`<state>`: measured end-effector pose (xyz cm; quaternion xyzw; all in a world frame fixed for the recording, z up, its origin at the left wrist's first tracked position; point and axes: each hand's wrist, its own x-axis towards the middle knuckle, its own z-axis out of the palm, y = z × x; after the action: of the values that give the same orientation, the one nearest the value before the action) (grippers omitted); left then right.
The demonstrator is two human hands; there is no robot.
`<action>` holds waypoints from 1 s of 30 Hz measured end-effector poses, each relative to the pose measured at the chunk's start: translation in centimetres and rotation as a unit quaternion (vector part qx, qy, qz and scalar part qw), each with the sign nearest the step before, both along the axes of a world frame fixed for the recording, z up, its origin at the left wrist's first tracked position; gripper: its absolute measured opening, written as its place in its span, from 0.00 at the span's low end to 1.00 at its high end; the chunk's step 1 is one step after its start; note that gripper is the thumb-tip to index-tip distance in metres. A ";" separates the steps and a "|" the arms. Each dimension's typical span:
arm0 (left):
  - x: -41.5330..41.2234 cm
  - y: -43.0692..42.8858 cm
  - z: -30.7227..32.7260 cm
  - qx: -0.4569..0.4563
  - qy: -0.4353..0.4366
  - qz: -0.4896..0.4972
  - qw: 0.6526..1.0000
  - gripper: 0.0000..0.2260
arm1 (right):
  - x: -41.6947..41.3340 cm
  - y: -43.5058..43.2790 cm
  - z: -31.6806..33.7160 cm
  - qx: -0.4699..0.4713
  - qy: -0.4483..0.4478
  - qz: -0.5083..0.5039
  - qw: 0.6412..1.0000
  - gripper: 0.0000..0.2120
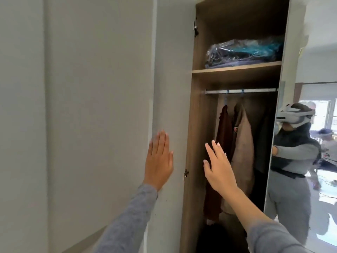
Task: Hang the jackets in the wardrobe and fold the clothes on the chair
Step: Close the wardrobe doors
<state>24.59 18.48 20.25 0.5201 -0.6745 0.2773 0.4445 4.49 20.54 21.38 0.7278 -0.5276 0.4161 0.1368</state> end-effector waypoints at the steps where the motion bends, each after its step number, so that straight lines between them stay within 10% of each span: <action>1: 1.6 -0.2 0.1 0.000 0.005 -0.004 1.000 0.25 | 1.9 -0.4 0.5 -0.007 0.000 0.013 1.000 0.25; 7: 9.5 -2.2 -0.4 0.063 0.134 -0.110 0.983 0.24 | 13.8 -2.1 4.9 -0.049 -0.029 0.107 0.993 0.24; 15: 8.3 -3.7 -2.5 0.255 0.271 -0.408 0.834 0.22 | 18.8 -3.2 7.5 -0.126 0.070 0.013 0.989 0.27; 30: -3.6 -5.4 -3.1 0.243 0.171 -0.528 0.795 0.25 | 8.0 -2.2 4.6 -0.204 0.021 -0.075 0.976 0.31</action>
<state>21.03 13.11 17.19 0.2127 -0.8026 -0.2674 0.4889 12.51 18.30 25.96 0.6520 -0.4816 0.4878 0.3239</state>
